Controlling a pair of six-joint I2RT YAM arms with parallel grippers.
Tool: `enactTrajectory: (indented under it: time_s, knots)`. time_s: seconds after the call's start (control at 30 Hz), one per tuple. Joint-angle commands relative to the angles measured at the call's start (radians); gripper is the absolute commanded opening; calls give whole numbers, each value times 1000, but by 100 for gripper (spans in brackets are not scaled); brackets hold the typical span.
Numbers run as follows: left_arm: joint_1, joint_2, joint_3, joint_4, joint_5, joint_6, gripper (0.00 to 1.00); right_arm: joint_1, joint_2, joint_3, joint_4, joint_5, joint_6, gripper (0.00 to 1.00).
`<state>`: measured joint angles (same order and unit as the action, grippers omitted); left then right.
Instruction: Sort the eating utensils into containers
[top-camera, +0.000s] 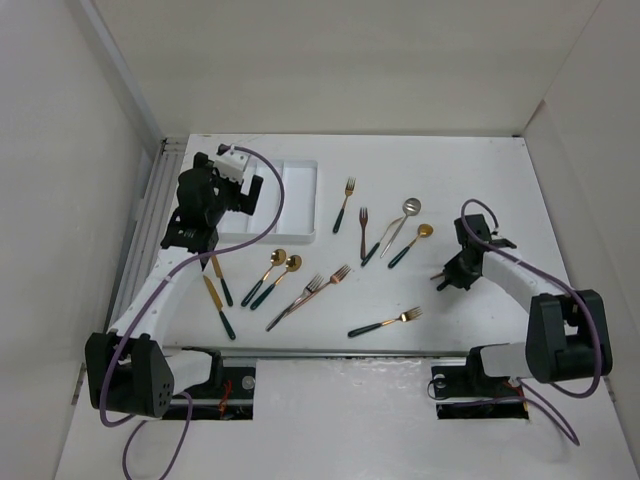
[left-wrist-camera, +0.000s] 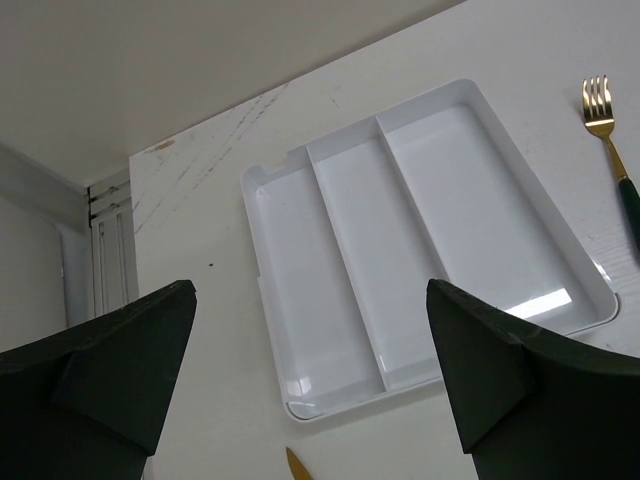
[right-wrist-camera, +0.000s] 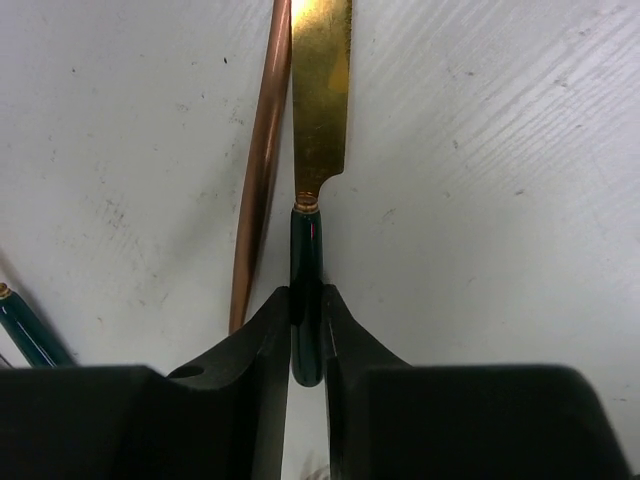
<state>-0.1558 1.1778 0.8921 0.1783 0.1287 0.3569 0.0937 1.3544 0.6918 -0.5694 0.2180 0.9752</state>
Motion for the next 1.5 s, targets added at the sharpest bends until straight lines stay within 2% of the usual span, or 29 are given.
enactTrajectory:
  time_s: [0.0,0.2,0.33,0.37,0.43,0.47,0.53,0.6,0.63,0.67,0.7,0.73,0.77,0.8,0.9,1.0,1.13,1.23,1.47]
  knots:
    - [-2,-35,-7,10,32,-13,100,32,-111,49,-62,79,17,0]
    - [-22,-15,37,-77,144,-25,100,150,-291,179,-133,271,2,0]
    - [-44,6,93,-166,307,-26,98,260,-346,255,-19,294,-131,0]
    - [-53,17,109,-184,349,-26,96,285,-337,271,79,281,-209,0]
    - [-64,32,174,-227,489,-26,93,359,-315,322,199,209,-291,0]
    - [-64,33,195,-227,540,-26,91,380,-279,337,336,174,-364,0]
    - [-73,58,247,-237,699,-26,89,449,-235,397,474,49,-441,0]
    - [-73,69,274,-177,788,-56,87,495,-143,461,616,-29,-551,0]
    - [-73,80,283,-148,869,-85,87,535,-109,504,635,-104,-588,0]
    - [-73,80,297,-84,912,-143,87,550,-74,597,647,-159,-628,0]
    - [-73,91,297,-51,980,-180,87,563,-16,639,658,-278,-701,0]
    - [-61,100,312,-15,1005,-223,87,572,6,675,674,-279,-730,0]
    - [-50,100,321,27,1031,-280,87,572,23,722,686,-404,-751,0]
    - [-36,109,321,140,1070,-406,87,572,35,735,715,-454,-773,0]
    - [1,121,309,332,1228,-570,85,572,46,744,764,-583,-773,0]
    - [10,131,309,332,1267,-594,80,572,46,744,824,-640,-759,0]
    - [10,141,300,346,1246,-644,80,581,46,744,879,-652,-721,0]
    - [1,141,321,378,1246,-668,85,601,46,718,928,-629,-695,0]
    - [-42,141,321,466,1212,-759,88,620,80,715,973,-599,-659,0]
